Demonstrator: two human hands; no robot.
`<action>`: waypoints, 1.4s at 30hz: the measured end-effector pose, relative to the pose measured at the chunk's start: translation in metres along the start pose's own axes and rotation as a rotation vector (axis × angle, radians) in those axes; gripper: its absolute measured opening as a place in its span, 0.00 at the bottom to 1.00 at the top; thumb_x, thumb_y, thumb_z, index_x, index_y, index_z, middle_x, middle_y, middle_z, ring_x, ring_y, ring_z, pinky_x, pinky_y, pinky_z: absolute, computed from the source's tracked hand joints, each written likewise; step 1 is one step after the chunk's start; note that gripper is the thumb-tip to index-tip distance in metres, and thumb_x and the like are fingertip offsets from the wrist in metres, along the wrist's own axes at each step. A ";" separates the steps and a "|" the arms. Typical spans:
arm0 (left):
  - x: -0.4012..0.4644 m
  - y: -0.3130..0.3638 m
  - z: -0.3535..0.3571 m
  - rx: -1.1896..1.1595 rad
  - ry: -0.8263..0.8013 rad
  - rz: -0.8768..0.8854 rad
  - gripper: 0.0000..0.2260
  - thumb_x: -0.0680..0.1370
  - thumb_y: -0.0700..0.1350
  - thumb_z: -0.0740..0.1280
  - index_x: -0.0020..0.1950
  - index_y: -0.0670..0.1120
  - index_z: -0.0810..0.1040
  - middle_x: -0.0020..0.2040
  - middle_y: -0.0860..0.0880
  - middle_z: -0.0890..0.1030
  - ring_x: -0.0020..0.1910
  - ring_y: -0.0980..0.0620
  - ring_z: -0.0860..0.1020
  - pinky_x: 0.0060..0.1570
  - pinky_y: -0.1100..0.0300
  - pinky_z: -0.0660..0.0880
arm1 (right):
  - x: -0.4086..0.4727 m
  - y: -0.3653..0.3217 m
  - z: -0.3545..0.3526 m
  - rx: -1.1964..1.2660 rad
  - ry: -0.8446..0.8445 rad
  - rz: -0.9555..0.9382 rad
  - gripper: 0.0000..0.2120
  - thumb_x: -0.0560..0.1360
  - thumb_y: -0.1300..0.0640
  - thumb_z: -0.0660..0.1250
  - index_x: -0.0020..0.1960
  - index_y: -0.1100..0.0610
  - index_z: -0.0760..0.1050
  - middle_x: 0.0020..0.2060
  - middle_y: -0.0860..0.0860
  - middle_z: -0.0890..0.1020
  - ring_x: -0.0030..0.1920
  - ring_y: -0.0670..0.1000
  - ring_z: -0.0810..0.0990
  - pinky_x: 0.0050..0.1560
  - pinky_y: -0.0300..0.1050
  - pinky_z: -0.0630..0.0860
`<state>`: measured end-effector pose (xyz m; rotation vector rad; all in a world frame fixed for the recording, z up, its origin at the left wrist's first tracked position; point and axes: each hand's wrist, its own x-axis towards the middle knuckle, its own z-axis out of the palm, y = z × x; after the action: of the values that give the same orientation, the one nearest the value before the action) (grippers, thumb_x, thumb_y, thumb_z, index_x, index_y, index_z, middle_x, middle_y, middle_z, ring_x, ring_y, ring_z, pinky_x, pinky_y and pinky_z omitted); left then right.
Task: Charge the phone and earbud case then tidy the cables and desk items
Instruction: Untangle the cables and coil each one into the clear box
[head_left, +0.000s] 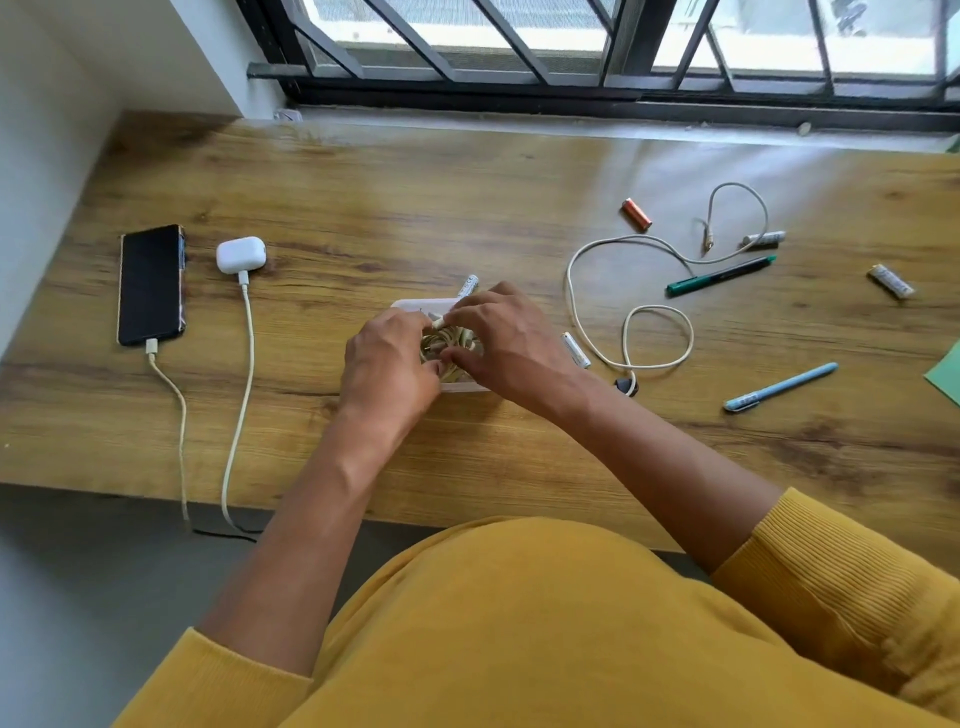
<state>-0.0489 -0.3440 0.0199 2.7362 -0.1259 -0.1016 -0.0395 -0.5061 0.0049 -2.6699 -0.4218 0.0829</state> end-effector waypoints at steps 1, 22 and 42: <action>0.002 0.001 0.000 0.020 -0.009 -0.007 0.17 0.74 0.43 0.80 0.63 0.45 0.85 0.58 0.44 0.84 0.56 0.42 0.82 0.55 0.52 0.75 | 0.001 0.001 -0.001 -0.008 -0.008 -0.004 0.21 0.79 0.44 0.72 0.68 0.52 0.82 0.64 0.47 0.83 0.64 0.53 0.75 0.64 0.43 0.69; 0.015 0.026 -0.030 0.113 -0.073 -0.055 0.18 0.76 0.39 0.71 0.66 0.46 0.84 0.57 0.45 0.86 0.57 0.40 0.82 0.58 0.51 0.75 | -0.008 0.000 -0.032 0.122 0.063 0.034 0.18 0.83 0.46 0.66 0.68 0.55 0.79 0.58 0.52 0.81 0.61 0.55 0.74 0.60 0.49 0.71; 0.021 0.167 0.032 -0.103 -0.125 0.231 0.13 0.78 0.48 0.73 0.63 0.50 0.86 0.59 0.50 0.86 0.58 0.48 0.83 0.61 0.51 0.79 | -0.093 0.126 -0.106 0.183 0.334 0.462 0.11 0.81 0.58 0.66 0.60 0.54 0.83 0.54 0.51 0.86 0.57 0.55 0.81 0.61 0.52 0.76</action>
<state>-0.0437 -0.5117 0.0547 2.5906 -0.4572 -0.2074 -0.0800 -0.6865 0.0460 -2.4827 0.2965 -0.1768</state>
